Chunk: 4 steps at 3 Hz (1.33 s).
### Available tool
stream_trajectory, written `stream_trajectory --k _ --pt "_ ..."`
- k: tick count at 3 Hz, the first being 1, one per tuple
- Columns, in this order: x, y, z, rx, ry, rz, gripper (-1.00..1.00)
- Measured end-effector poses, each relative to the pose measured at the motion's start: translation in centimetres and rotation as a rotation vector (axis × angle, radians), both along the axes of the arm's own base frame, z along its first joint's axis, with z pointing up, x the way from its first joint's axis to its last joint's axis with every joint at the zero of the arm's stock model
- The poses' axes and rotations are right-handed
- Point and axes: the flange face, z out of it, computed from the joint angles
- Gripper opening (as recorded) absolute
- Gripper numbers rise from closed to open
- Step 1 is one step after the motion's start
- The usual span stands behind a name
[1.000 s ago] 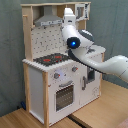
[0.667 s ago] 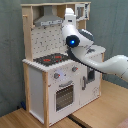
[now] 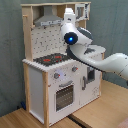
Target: Play with the kitchen
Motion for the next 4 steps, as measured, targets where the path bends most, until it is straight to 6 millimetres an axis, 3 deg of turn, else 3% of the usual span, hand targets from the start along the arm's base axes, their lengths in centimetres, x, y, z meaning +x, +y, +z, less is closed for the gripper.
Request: stream_trajectory --k 1,3,4 --pt "1.4 -0.9 0.3 0.013 0.015 -0.011 -1.0" --pt "7.5 -4.5 2.3 0.046 0.058 -0.045 -1.0" --pt "9.9 -9.2 4.8 0.091 0.098 -0.122 -1.0"
